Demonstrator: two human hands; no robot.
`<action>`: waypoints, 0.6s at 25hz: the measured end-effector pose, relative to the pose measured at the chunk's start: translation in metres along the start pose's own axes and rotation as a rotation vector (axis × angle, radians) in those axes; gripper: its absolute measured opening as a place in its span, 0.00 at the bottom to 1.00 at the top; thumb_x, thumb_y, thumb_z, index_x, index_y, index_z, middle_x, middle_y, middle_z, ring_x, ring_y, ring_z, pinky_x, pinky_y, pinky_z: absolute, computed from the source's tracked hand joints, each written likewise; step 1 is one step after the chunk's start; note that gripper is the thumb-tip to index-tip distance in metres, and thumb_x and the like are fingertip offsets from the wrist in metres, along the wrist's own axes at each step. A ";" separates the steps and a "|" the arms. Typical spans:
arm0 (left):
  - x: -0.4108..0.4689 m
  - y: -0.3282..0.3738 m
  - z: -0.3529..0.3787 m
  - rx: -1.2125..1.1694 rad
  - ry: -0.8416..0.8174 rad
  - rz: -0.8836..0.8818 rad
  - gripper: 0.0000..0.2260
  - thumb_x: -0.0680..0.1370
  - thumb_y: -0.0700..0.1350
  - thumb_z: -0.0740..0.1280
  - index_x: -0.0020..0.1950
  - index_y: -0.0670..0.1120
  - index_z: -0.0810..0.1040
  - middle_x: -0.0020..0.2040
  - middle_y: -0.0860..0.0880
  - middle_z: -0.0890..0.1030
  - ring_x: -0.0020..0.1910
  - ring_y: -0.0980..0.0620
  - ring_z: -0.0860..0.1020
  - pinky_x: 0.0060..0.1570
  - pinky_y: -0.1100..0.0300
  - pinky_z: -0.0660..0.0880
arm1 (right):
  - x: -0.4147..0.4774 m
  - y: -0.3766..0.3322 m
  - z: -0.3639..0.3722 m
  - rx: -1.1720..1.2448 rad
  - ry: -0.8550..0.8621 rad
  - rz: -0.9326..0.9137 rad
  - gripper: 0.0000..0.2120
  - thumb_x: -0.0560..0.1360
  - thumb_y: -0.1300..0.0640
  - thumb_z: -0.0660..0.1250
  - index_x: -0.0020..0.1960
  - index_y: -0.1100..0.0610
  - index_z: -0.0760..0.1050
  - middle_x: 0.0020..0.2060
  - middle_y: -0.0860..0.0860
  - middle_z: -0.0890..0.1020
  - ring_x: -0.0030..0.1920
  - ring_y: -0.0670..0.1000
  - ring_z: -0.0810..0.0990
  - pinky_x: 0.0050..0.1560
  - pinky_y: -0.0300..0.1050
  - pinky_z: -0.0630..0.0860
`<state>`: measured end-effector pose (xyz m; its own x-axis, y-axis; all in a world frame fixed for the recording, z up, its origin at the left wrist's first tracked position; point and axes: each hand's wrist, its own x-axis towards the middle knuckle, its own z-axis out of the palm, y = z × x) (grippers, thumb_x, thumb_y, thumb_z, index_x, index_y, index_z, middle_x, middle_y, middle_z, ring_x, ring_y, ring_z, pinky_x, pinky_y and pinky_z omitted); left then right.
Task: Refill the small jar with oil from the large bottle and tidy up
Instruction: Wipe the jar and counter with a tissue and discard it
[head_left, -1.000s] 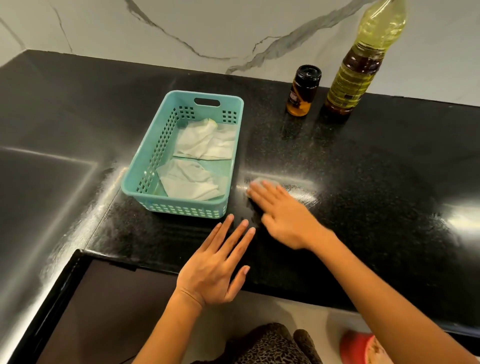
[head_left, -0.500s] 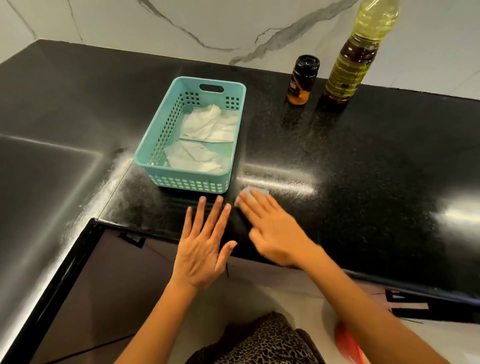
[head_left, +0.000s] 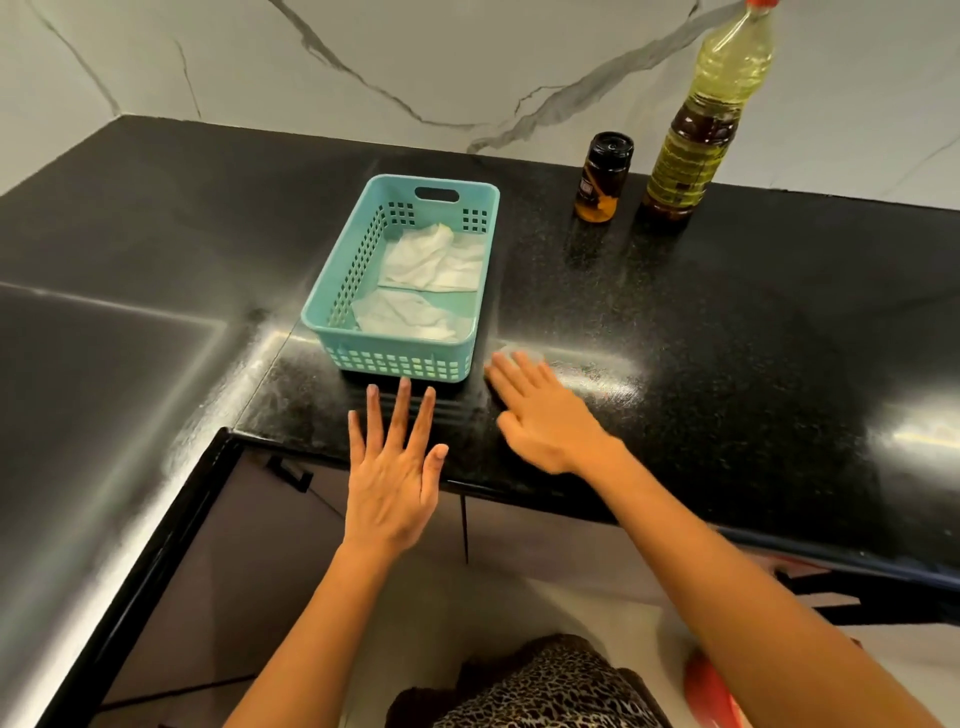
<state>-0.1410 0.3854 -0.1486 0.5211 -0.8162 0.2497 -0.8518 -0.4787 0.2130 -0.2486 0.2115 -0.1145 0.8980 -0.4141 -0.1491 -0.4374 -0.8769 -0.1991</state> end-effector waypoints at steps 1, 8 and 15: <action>0.000 -0.001 0.000 0.004 0.002 0.003 0.26 0.80 0.59 0.38 0.76 0.52 0.48 0.77 0.48 0.48 0.75 0.43 0.40 0.72 0.47 0.37 | -0.010 -0.013 0.007 -0.021 0.032 -0.075 0.32 0.74 0.49 0.42 0.76 0.57 0.46 0.76 0.53 0.45 0.75 0.53 0.41 0.74 0.49 0.37; 0.001 0.000 0.001 -0.001 0.009 0.008 0.25 0.80 0.59 0.39 0.76 0.52 0.49 0.77 0.48 0.47 0.75 0.43 0.40 0.71 0.46 0.37 | -0.088 -0.015 0.025 -0.057 0.150 -0.215 0.32 0.71 0.51 0.50 0.75 0.57 0.55 0.74 0.51 0.55 0.75 0.52 0.52 0.73 0.46 0.44; -0.001 -0.005 -0.001 0.005 0.006 0.006 0.25 0.80 0.58 0.40 0.76 0.53 0.49 0.77 0.47 0.47 0.75 0.42 0.39 0.71 0.47 0.36 | -0.037 -0.026 0.019 -0.026 0.110 0.013 0.35 0.71 0.43 0.36 0.76 0.56 0.44 0.76 0.52 0.45 0.75 0.52 0.39 0.74 0.47 0.36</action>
<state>-0.1373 0.3884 -0.1487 0.5163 -0.8171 0.2565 -0.8551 -0.4755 0.2064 -0.2714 0.2544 -0.1223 0.8928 -0.4482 -0.0436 -0.4486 -0.8768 -0.1729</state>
